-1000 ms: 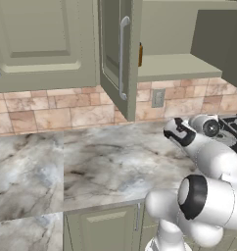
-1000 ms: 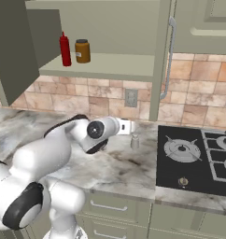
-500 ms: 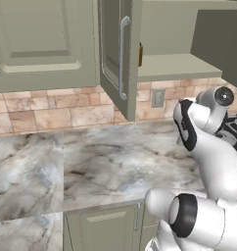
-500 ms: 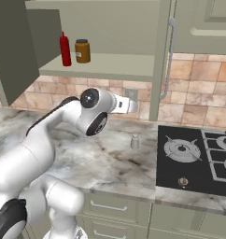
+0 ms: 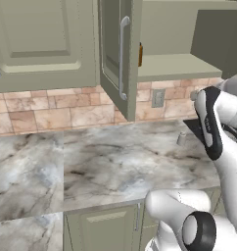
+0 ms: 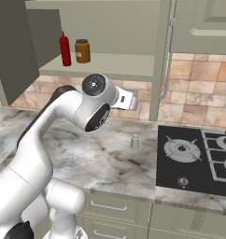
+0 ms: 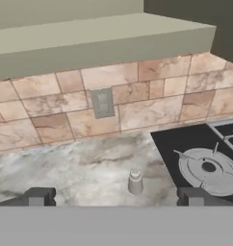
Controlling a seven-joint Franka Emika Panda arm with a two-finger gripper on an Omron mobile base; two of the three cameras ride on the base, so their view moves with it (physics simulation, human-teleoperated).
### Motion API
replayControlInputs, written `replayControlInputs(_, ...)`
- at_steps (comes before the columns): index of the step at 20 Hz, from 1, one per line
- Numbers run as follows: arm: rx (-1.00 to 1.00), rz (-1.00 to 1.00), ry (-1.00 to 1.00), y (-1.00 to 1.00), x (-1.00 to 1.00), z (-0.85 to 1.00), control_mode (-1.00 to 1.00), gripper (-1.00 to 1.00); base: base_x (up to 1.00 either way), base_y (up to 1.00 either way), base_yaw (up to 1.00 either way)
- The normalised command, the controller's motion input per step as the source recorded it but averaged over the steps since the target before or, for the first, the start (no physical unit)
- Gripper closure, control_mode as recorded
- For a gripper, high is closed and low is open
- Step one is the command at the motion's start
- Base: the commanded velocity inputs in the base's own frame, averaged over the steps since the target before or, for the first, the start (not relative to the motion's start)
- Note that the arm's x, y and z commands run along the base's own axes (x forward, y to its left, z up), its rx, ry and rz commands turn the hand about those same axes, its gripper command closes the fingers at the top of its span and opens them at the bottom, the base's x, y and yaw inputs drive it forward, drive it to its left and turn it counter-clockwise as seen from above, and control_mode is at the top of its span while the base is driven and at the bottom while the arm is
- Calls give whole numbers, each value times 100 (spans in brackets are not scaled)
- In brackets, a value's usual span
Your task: Collect the turmeric, ketchup, and shaker from the cabinet and place them next to the stove.
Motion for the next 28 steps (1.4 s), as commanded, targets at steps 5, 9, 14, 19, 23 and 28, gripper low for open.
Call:
replayControlInputs(5,8,1,0,8,-42,61,-100,-100,0,0,0)
replayControlInputs(9,2,0,-1,31,-22,37,-100,-100,0,0,0)
replayControlInputs(14,0,1,-8,51,-4,1,-100,-100,0,0,0)
replayControlInputs(19,1,4,-19,36,0,0,-100,-100,0,0,0)
replayControlInputs(23,5,7,-19,25,0,9,-100,-100,0,0,0)
replayControlInputs(28,0,3,-8,17,0,34,-100,-100,0,0,0)
